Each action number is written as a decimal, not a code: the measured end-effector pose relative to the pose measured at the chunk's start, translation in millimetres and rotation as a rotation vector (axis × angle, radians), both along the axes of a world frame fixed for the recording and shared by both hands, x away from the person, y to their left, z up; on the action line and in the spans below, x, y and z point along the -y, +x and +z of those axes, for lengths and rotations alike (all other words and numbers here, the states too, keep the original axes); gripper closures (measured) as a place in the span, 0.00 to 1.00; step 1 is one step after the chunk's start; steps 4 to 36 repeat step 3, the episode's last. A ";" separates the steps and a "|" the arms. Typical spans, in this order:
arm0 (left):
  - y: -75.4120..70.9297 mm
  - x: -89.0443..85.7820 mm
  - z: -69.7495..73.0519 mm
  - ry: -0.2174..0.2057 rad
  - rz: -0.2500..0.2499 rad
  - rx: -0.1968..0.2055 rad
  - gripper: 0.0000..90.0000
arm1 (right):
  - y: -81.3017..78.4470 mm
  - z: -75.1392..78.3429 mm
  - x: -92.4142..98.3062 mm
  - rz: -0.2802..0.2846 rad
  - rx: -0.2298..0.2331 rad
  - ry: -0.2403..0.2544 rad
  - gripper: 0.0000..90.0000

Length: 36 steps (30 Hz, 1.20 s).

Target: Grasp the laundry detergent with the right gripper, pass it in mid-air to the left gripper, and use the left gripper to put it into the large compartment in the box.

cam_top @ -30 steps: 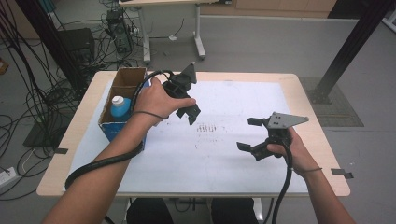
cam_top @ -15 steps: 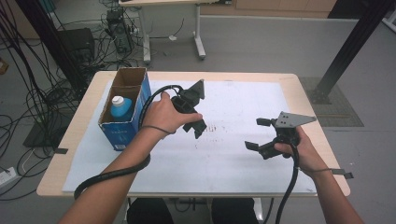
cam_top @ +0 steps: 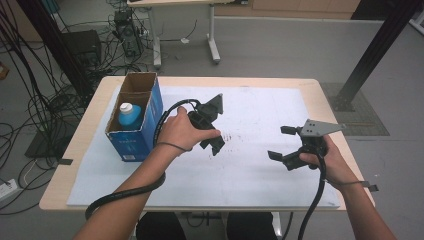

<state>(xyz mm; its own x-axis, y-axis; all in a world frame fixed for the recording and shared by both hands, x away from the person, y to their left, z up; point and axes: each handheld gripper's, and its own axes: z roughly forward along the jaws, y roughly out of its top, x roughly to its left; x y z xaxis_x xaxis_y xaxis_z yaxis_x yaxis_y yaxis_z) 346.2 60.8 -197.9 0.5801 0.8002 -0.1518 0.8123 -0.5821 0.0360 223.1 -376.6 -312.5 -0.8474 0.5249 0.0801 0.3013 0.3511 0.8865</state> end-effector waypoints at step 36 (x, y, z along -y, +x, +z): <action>0.0 0.0 -0.2 -0.001 -0.002 0.000 0.05 | -0.5 0.7 0.3 -0.002 0.001 0.001 0.01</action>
